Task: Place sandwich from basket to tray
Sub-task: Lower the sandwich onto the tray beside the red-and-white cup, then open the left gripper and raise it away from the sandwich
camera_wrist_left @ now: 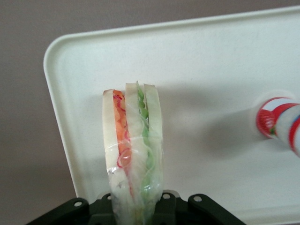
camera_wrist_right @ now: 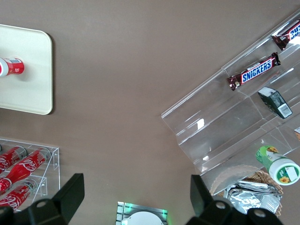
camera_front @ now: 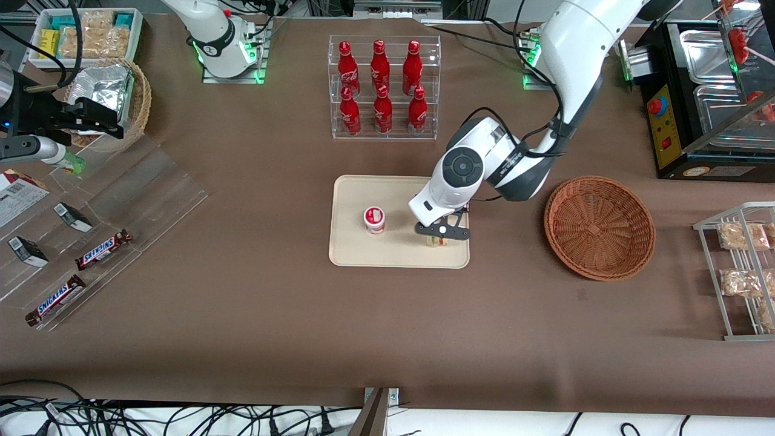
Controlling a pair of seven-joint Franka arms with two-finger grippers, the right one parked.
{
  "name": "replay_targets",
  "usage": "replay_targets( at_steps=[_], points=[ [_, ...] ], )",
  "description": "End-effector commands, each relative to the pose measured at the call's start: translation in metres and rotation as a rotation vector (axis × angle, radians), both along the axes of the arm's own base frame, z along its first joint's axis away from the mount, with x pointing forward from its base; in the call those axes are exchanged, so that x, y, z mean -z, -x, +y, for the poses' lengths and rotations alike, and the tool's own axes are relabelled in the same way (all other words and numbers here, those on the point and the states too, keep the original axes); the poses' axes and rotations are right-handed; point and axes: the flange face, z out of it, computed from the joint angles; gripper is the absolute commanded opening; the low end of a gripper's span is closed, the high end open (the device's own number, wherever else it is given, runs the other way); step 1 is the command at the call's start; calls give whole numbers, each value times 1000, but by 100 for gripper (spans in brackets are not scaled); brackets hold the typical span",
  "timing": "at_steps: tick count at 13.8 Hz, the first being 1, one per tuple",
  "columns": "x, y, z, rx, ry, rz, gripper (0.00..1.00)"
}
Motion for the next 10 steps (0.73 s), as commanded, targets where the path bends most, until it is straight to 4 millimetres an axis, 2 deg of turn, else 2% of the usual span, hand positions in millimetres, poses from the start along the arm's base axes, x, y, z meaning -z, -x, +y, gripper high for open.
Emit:
replay_targets(
  at_steps=[1,2,3,4,7,9,10],
  points=[
    [12,0,-7,-16,-27,-30,0],
    [15,0,-7,-22,-29,-26,0],
    [16,0,-7,-24,-28,-26,19],
    [16,1,-8,-24,-29,-24,47],
    [17,4,-12,-19,-31,-27,97],
    [13,2,-13,-50,-33,-33,100],
    [5,-2,-12,-82,-31,-46,100]
  ],
)
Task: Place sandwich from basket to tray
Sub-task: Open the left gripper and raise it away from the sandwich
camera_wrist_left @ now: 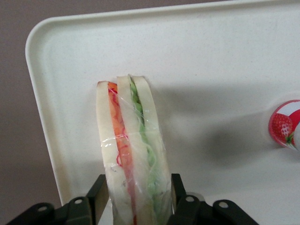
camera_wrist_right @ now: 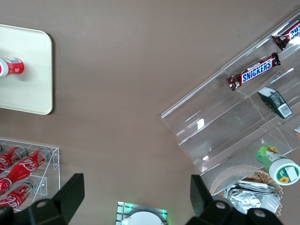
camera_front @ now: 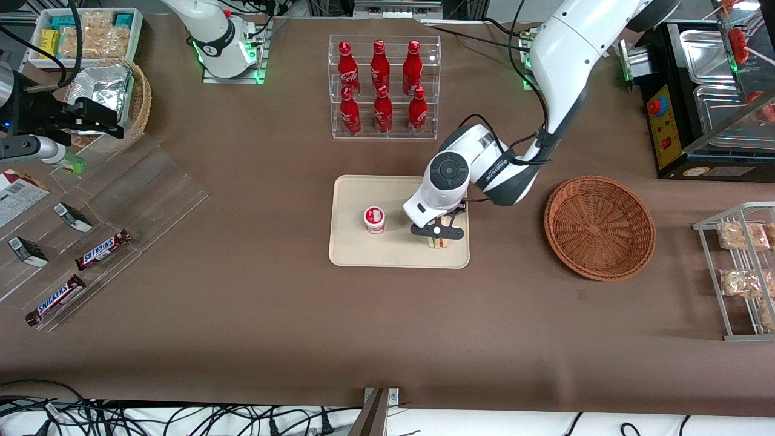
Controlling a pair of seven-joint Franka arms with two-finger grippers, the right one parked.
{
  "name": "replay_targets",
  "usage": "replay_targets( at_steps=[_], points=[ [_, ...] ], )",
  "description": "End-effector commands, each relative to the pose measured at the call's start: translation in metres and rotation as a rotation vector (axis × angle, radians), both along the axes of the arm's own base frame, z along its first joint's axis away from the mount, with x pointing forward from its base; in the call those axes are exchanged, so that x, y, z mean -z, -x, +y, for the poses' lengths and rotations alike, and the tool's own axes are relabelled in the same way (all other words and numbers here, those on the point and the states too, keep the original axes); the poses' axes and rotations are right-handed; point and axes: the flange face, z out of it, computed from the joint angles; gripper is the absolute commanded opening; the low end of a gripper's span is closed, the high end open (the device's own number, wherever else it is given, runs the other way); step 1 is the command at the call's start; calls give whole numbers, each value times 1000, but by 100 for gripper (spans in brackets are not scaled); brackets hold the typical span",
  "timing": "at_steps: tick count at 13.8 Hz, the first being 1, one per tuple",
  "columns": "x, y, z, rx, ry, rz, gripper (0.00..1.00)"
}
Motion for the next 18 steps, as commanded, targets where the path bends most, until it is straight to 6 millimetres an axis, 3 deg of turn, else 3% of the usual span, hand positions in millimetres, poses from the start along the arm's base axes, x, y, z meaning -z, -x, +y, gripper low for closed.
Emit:
replay_targets(
  at_steps=[1,3,5,8,12,15,18],
  points=[
    [-26,-12,0,-59,-17,-57,100],
    [-74,-23,13,-123,-15,-111,100],
    [-128,-32,38,-196,-50,-140,100],
    [-210,-36,90,-280,-107,-173,100],
    [-298,-28,156,-385,-130,-205,100],
    [-326,-29,191,-391,-109,-213,100],
    [-334,-36,243,-331,-92,-161,100]
  ],
)
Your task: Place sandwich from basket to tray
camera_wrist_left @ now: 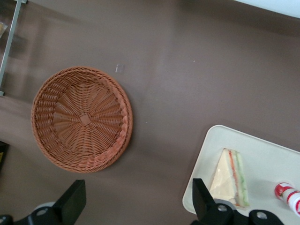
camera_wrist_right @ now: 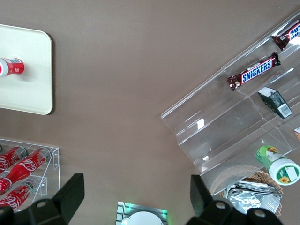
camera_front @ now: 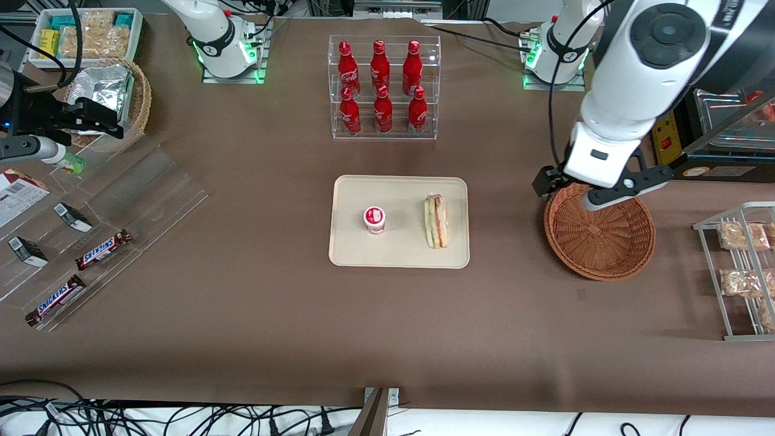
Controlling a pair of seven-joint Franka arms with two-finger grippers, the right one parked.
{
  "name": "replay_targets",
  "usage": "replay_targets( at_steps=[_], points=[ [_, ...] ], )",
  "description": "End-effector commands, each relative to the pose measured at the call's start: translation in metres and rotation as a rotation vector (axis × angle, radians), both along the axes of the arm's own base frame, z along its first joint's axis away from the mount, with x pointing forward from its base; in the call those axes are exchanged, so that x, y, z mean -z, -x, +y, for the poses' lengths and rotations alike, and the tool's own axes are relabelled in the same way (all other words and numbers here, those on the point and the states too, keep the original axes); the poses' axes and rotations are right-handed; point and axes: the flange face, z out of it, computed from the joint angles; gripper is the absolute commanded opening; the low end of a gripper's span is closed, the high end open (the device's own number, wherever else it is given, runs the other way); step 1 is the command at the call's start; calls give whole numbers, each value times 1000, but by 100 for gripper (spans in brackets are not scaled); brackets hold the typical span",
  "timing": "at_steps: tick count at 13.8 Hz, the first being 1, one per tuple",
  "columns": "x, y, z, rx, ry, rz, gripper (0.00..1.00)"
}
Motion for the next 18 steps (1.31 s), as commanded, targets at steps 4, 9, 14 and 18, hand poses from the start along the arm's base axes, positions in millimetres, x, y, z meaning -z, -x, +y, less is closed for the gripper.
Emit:
replay_targets(
  at_steps=[4,9,14,18],
  points=[
    [-14,-2,94,170,45,72,100],
    [-29,2,148,354,93,85,100],
    [-37,6,149,367,122,92,100],
    [-50,8,145,402,124,101,100]
  ],
)
